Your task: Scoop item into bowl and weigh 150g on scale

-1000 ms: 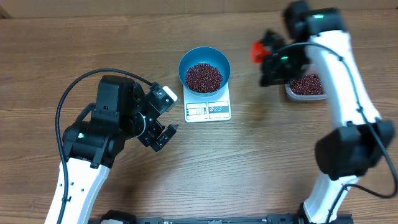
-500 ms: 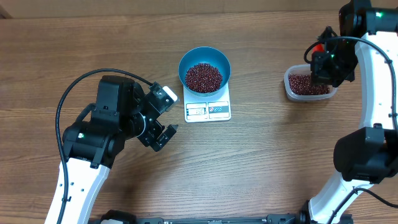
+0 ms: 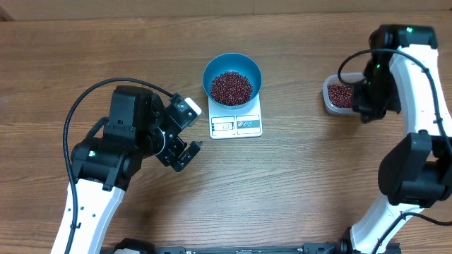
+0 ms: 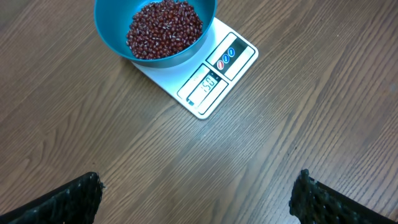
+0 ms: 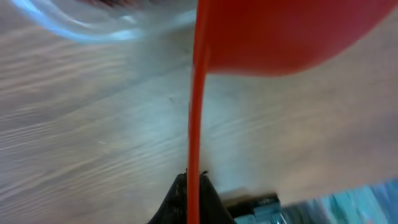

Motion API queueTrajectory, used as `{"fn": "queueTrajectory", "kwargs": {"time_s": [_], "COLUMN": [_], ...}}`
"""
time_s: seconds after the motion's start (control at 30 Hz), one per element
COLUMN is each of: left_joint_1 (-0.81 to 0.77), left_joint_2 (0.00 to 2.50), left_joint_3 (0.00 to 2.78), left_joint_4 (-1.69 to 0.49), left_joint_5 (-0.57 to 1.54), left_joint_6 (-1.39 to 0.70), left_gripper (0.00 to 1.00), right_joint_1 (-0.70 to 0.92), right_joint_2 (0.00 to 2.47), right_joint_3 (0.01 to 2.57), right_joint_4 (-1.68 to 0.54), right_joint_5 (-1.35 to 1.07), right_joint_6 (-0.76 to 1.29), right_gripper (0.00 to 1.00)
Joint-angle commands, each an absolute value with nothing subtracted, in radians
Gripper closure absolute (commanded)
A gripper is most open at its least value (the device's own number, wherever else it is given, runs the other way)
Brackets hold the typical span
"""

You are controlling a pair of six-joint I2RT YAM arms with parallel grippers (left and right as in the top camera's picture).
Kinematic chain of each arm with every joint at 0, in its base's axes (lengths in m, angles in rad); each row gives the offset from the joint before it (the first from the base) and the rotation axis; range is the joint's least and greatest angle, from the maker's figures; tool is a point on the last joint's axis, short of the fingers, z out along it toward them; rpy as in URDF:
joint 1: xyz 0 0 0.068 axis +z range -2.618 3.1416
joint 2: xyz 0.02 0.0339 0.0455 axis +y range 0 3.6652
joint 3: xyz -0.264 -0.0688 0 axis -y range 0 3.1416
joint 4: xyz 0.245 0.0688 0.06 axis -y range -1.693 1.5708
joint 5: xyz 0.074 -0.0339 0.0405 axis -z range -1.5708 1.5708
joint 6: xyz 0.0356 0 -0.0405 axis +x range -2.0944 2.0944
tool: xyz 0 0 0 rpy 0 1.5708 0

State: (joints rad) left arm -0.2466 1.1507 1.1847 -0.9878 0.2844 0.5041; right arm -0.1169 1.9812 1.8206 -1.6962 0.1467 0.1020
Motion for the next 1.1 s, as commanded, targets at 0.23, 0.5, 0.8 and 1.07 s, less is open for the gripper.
{"fn": "queueTrajectory", "kwargs": {"time_s": [0.23, 0.5, 0.8, 1.07], "left_joint_1": [-0.242, -0.242, -0.242, -0.242], "left_joint_2": [1.157, 1.157, 1.157, 1.157], "left_joint_3": [1.207, 1.207, 1.207, 1.207], "left_joint_4": [-0.988, -0.988, -0.988, -0.988], "left_joint_5": [0.284, 0.284, 0.284, 0.284], "left_joint_6": [0.493, 0.493, 0.493, 0.493], "left_gripper": [0.0, 0.0, 0.0, 0.0], "right_joint_1": [-0.112, -0.093, -0.01, 0.02], "right_joint_2": [1.96, 1.96, 1.96, 1.926], "right_joint_3": [1.8, 1.8, 1.8, 1.841], "right_joint_4": [-1.648, -1.647, -1.612, -1.648], "right_joint_5": [0.268, 0.269, 0.403, 0.199], "right_joint_6": [0.191, 0.191, 0.239, 0.254], "right_gripper": [0.96, 0.96, 0.96, 0.96]}}
